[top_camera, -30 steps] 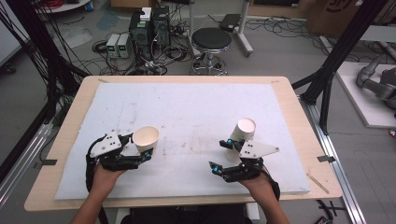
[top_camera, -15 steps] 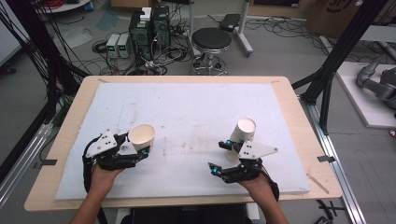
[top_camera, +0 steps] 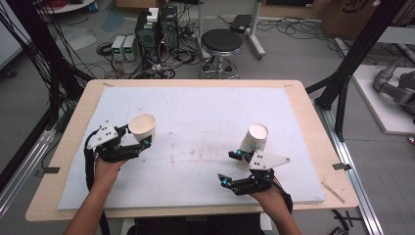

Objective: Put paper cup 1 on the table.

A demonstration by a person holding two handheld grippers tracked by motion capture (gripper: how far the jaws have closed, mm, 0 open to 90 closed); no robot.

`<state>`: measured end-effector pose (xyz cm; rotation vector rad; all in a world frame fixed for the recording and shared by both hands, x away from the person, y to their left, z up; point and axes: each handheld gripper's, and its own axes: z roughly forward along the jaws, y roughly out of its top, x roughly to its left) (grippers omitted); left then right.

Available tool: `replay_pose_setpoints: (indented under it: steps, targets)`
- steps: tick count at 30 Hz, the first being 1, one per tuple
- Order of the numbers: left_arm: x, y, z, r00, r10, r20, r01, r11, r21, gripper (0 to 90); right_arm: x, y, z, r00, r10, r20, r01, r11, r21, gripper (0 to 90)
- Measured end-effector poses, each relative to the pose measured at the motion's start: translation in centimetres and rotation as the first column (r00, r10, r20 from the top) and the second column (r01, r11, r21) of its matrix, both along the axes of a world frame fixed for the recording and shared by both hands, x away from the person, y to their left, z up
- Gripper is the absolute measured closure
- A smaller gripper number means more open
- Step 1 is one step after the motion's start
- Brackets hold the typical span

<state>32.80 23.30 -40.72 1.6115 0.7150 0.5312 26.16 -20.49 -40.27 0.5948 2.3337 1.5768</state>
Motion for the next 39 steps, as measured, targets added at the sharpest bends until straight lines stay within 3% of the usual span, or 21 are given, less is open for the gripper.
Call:
replay_pose_setpoints:
  steps: [3, 11, 15, 16, 17, 20, 21, 25, 27, 29, 31, 34, 36, 39]
  targets:
    - [1.9, 0.5, 0.2, 0.9978, 0.062, 0.022, -0.063, 0.9978, 0.02, 32.2, -0.1, 0.2, 0.0, 1.0, 0.006, 0.008, -0.006, 1.0, -0.006, 20.6]
    - [5.1, 1.3, -0.6, 0.9923, 0.123, -0.013, -0.123, 0.9924, 0.001, 32.2, 0.0, 0.3, -0.3, 0.9999, 0.015, -0.003, -0.015, 1.0, -0.01, 20.6]
    - [6.7, 1.7, -1.8, 0.9768, 0.204, -0.064, -0.206, 0.9783, -0.022, 31.9, -0.1, 0.5, -0.3, 0.9998, 0.018, -0.01, -0.018, 1.0, -0.012, 20.6]
    - [6.7, 1.7, -1.8, 0.9768, 0.204, -0.064, -0.206, 0.9783, -0.022, 32.0, -0.1, 0.5, -0.3, 0.9998, 0.018, -0.007, -0.018, 1.0, -0.011, 20.6]
    - [7.2, 1.7, -2.3, 0.971, 0.228, -0.072, -0.229, 0.9733, -0.008, 31.9, -0.1, 0.5, -0.3, 0.9998, 0.021, -0.007, -0.021, 1.0, -0.012, 20.6]
    - [7.6, 1.8, -2.8, 0.9652, 0.246, -0.088, -0.246, 0.9691, 0.01, 32.0, -0.1, 0.5, -0.4, 0.9997, 0.021, -0.012, -0.021, 1.0, -0.014, 20.6]
    - [8.0, 1.8, -3.3, 0.9563, 0.275, -0.098, -0.273, 0.9613, 0.037, 32.0, 0.0, 0.5, -0.5, 0.9997, 0.021, -0.01, -0.022, 1.0, -0.014, 20.6]
    - [8.6, 1.7, -3.7, 0.9483, 0.298, -0.11, -0.293, 0.9543, 0.06, 32.0, 0.0, 0.5, -0.5, 0.9997, 0.023, -0.011, -0.023, 1.0, -0.011, 20.6]
    - [9.1, 1.6, -3.7, 0.9404, 0.317, -0.122, -0.305, 0.9461, 0.108, 32.0, 0.0, 0.5, -0.5, 0.9997, 0.023, -0.012, -0.023, 1.0, -0.009, 20.6]
    - [9.4, 1.4, -3.7, 0.9375, 0.323, -0.129, -0.306, 0.9421, 0.138, 32.0, 0.0, 0.6, -0.6, 0.9995, 0.027, -0.015, -0.027, 1.0, -0.01, 20.6]
    - [9.5, 1.2, -3.9, 0.9333, 0.336, -0.127, -0.312, 0.9331, 0.179, 32.1, 0.1, 0.6, -0.6, 0.9995, 0.028, -0.012, -0.028, 1.0, -0.011, 20.6]
    - [9.7, 1.0, -4.2, 0.9312, 0.337, -0.14, -0.306, 0.9307, 0.2, 32.2, 0.1, 0.5, -0.6, 0.9996, 0.025, -0.015, -0.025, 1.0, -0.012, 20.6]
    - [9.9, 0.9, -4.7, 0.9218, 0.353, -0.16, -0.312, 0.921, 0.233, 32.2, 0.1, 0.5, -0.6, 0.9996, 0.025, -0.013, -0.025, 1.0, -0.008, 20.6]
    - [9.9, 0.8, -4.6, 0.9174, 0.361, -0.167, -0.317, 0.9171, 0.242, 32.2, 0.0, 0.4, -0.5, 0.9996, 0.026, -0.012, -0.026, 1.0, -0.006, 20.6]
